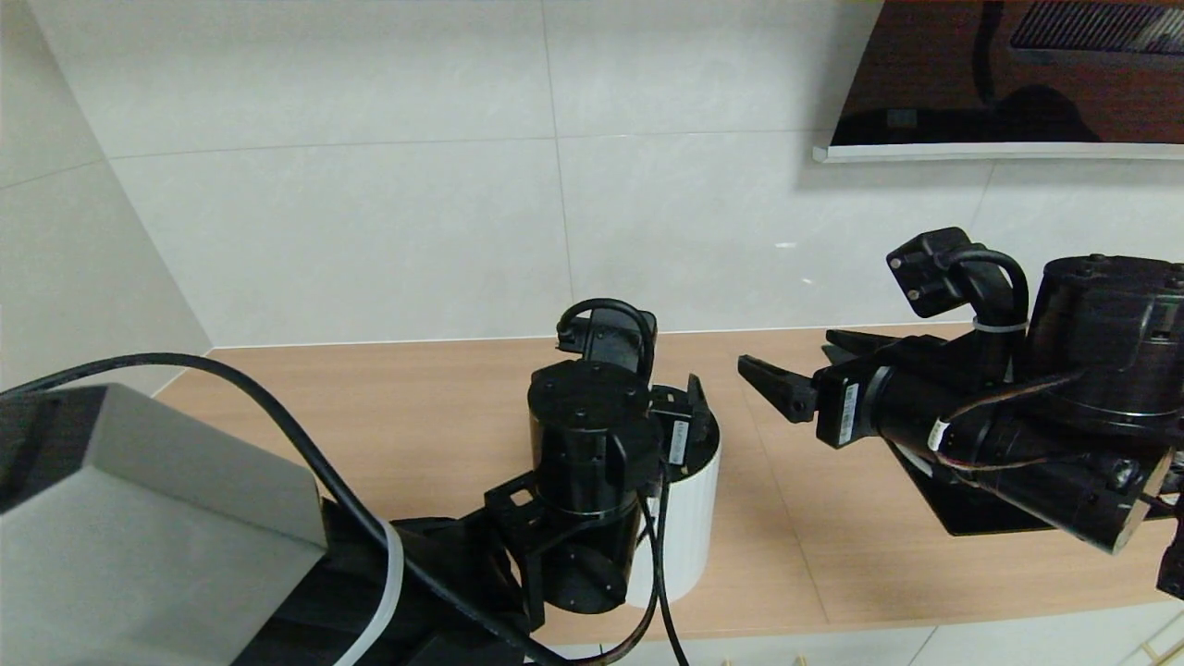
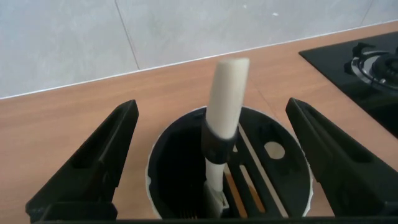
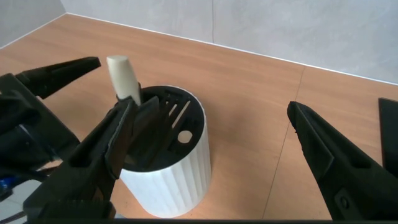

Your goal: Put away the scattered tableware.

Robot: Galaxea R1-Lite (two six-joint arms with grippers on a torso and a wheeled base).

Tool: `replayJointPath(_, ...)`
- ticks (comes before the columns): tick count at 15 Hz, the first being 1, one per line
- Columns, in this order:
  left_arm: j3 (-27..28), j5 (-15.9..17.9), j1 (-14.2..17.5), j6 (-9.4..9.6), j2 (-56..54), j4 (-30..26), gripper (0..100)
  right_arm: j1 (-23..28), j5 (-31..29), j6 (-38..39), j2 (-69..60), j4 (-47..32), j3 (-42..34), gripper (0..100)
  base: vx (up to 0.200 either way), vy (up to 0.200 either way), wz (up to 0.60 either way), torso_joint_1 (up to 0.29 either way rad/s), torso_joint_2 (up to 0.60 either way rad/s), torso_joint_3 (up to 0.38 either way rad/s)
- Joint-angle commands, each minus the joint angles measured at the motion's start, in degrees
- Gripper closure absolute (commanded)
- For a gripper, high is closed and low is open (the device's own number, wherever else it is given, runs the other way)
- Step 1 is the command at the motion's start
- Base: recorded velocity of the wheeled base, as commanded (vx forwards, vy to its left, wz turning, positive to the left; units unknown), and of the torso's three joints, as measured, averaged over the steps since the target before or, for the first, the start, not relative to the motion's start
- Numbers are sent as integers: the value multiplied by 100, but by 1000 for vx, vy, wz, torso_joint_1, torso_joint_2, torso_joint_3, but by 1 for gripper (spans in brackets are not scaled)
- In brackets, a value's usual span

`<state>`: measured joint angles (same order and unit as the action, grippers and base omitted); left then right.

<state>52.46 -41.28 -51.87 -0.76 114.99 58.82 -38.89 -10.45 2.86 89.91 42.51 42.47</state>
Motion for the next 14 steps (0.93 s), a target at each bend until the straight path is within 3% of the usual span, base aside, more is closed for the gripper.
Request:
replayJointPath(1,-34,14,2,5,-469,7,0,4,-1,-5,-43,3,24,0,0,0,0,0,0,0)
replayJointPath(3,-201,137,2,14,-1190,-20,0,4,-10,4,-87,3,33,0,0,0,0,0,0,0)
replayJointPath(6,-570,718,230,32,-2148,-55,0,13,-10,4,-272,3,68,0,0,0,0,0,0,0)
replayJointPath(8,-781,946,713,163,-2702,-64,0,180,-19,4,-492,3,103,0,0,0,0,0,0,0)
replayJointPath(9,-1141,955,1311,199,-3220,-64,0,320,-36,12,-790,3,24,0,0,0,0,0,0,0)
replayJointPath(11,-1783,1131,1979,199,-3923,-72,0,496,-19,-5,-1370,3,-406,0,0,0,0,0,0,0)
replayJointPath(14,-2635,1473,2542,251,-5233,-538,0,514,-54,-14,-2487,-67,-1092,0,0,0,0,0,0,0)
